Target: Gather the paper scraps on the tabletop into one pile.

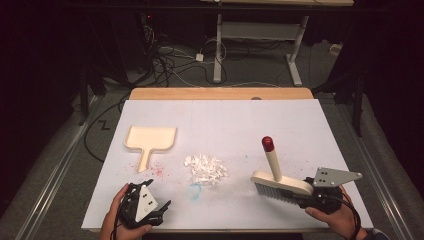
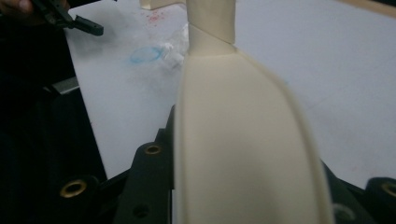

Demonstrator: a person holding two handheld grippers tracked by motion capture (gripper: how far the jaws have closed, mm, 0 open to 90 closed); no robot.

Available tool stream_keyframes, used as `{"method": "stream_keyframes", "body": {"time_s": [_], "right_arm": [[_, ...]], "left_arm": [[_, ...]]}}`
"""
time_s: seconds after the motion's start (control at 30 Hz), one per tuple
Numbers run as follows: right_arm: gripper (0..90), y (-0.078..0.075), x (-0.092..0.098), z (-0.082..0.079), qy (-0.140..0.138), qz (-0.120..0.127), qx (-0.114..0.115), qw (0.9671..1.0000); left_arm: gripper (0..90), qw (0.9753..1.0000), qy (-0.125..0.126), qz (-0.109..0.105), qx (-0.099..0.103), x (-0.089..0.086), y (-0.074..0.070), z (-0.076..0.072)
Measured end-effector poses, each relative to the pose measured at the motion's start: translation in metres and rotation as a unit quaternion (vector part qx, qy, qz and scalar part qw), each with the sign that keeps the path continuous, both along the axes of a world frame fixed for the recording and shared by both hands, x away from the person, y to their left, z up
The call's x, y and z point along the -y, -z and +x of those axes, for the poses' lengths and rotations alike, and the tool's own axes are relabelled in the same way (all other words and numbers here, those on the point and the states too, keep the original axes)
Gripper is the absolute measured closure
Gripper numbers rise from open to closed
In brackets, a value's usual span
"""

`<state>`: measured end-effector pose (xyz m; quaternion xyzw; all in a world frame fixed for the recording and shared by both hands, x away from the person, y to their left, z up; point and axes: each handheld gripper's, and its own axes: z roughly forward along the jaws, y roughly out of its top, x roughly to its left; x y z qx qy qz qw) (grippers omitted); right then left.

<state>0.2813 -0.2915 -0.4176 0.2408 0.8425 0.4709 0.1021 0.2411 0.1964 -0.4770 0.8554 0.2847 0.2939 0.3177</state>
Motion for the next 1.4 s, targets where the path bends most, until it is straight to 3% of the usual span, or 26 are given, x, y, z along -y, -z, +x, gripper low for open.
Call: {"method": "stream_keyframes", "body": {"time_s": [0.13, 0.27, 0.47, 0.53, 0.73, 0.9, 1.0, 1.1, 1.17, 1.27, 1.3, 1.37, 1.4], "right_arm": [[68.6, 0.005, 0.012, -0.002, 0.005, 0.030, -0.039, 0.9988], [68.9, 0.011, 0.020, 0.005, 0.038, 0.032, -0.067, 0.9965], [68.9, 0.013, 0.028, 0.026, 0.073, 0.024, -0.079, 0.9939], [68.6, 0.013, 0.030, 0.034, 0.084, 0.021, -0.089, 0.9923], [65.4, 0.018, 0.040, 0.060, 0.132, -0.002, -0.090, 0.9872], [60.4, 0.023, 0.050, 0.077, 0.147, -0.005, -0.105, 0.9835], [55.0, 0.026, 0.053, 0.076, 0.154, -0.019, -0.113, 0.9815], [45.3, 0.028, 0.055, 0.072, 0.168, -0.049, -0.120, 0.9772], [40.0, 0.029, 0.057, 0.069, 0.181, -0.071, -0.128, 0.9726], [35.9, 0.027, 0.061, 0.064, 0.193, -0.092, -0.131, 0.9679], [33.2, 0.027, 0.062, 0.064, 0.200, -0.104, -0.116, 0.9673], [28.1, 0.025, 0.064, 0.063, 0.215, -0.113, -0.107, 0.9640], [27.8, 0.023, 0.065, 0.061, 0.217, -0.113, -0.104, 0.9640]], "left_arm": [[16.7, 1.0000, 0.003, 0.002, -0.001, 0.001, 0.000, 0.001], [16.7, 1.0000, 0.005, 0.003, -0.001, 0.002, 0.000, 0.001], [16.7, 0.9999, 0.010, 0.006, -0.006, 0.004, 0.001, 0.003], [16.7, 0.9999, 0.011, 0.008, -0.008, 0.004, 0.002, 0.003], [16.6, 0.9998, 0.015, 0.012, -0.011, 0.006, 0.003, 0.003], [16.7, 0.9998, 0.014, 0.012, -0.010, 0.005, 0.003, 0.003], [16.6, 0.9998, 0.013, 0.012, -0.011, 0.005, 0.003, 0.002], [16.7, 0.9998, 0.012, 0.012, -0.010, 0.004, 0.003, 0.002], [16.7, 0.9998, 0.011, 0.012, -0.009, 0.004, 0.003, 0.002], [16.7, 0.9998, 0.012, 0.013, -0.009, 0.004, 0.002, 0.002], [16.6, 0.9998, 0.012, 0.014, -0.009, 0.005, 0.002, 0.003], [16.7, 0.9998, 0.013, 0.012, -0.008, 0.005, 0.002, 0.003], [16.7, 0.9998, 0.012, 0.012, -0.008, 0.005, 0.002, 0.003]]}}
